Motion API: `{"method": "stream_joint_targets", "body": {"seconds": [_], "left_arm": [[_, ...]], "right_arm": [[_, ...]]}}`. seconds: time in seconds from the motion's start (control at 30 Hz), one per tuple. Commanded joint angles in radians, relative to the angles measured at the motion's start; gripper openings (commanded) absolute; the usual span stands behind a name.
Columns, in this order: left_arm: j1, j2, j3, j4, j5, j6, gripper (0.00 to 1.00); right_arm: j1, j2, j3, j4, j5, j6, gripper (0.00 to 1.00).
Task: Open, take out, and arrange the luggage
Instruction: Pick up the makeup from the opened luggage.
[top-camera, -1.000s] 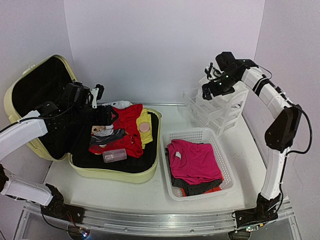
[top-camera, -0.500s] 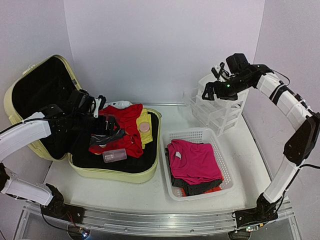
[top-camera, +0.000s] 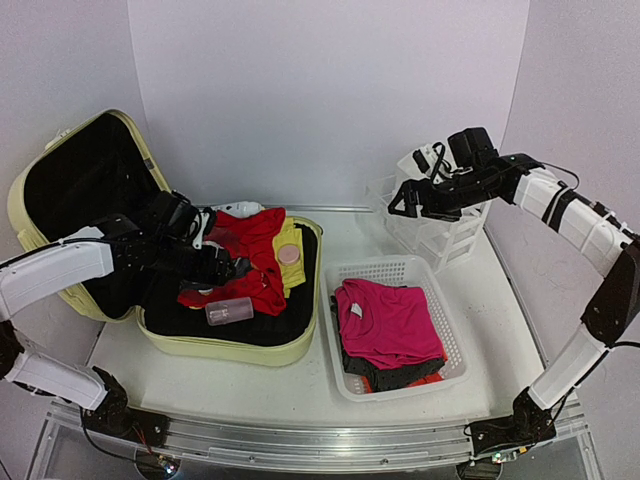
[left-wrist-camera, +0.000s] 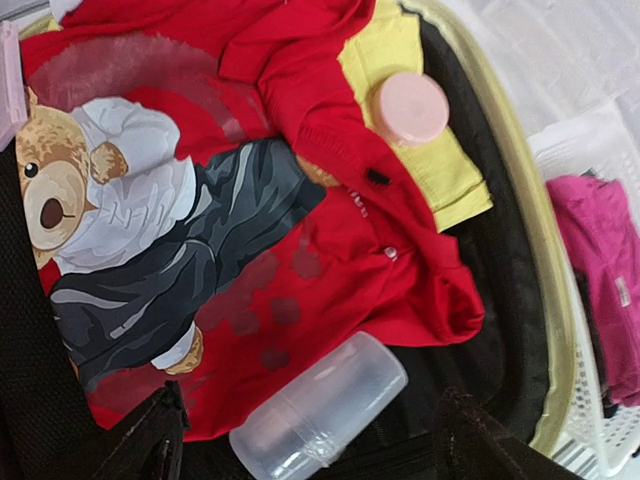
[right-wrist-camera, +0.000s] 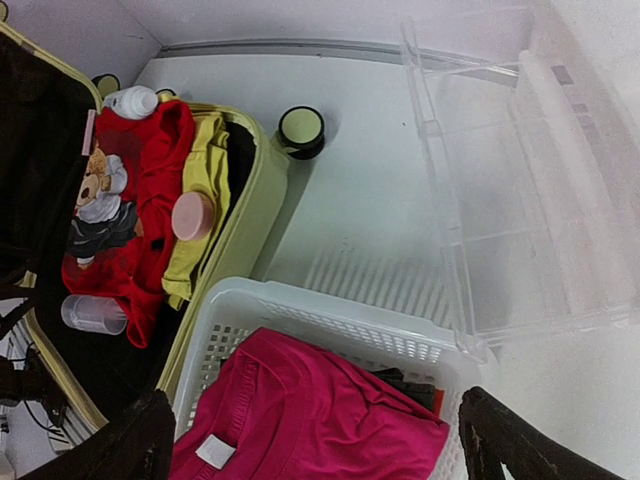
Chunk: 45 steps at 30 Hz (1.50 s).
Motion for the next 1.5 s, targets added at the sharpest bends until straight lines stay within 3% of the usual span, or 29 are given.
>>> {"method": "stream_joint_targets", "body": {"seconds": [0.0,0.07,0.17,0.33,0.6,0.73,0.87,1.07,1.27,1.37,1.47], "left_arm": [[0.001,0.061,0.04,-0.021,-0.022,0.038,0.78],[-0.007,0.07,0.039,-0.024,0.011,0.077,0.79],[-0.036,0.067,0.016,-0.031,0.126,0.2,0.93],[-0.07,0.105,0.016,-0.057,0.093,0.371,0.99],[-0.099,0.258,0.068,-0.111,0.037,0.538,0.91],[-0.1,0.295,0.076,-0.115,-0.022,0.539,0.76],[-0.101,0.303,0.131,-0.154,-0.039,0.482,0.57],[-0.1,0.182,0.195,-0.126,0.035,0.323,0.48],[-0.06,0.141,0.257,-0.006,0.131,0.055,0.46],[0.003,0.135,0.233,0.112,0.231,-0.151,0.46],[0.048,0.125,0.123,0.369,0.399,-0.361,0.46]], "right_arm": [[0.029,-0.043,-0.016,0.082,-0.037,0.017,0.98],[0.032,-0.043,-0.019,0.083,-0.043,0.019,0.98],[0.035,-0.043,-0.024,0.083,-0.057,0.014,0.98],[0.039,-0.04,-0.014,0.086,-0.076,0.017,0.98],[0.042,-0.063,-0.02,0.088,-0.058,0.032,0.98],[0.044,-0.069,-0.023,0.087,-0.056,0.038,0.98],[0.045,-0.068,-0.023,0.087,-0.067,0.047,0.98],[0.077,-0.021,-0.016,0.128,-0.184,0.108,0.98],[0.194,0.025,-0.058,0.339,-0.312,0.299,0.98],[0.25,0.029,-0.106,0.49,-0.338,0.387,0.98],[0.314,0.037,-0.123,0.575,-0.327,0.412,0.98]]}}
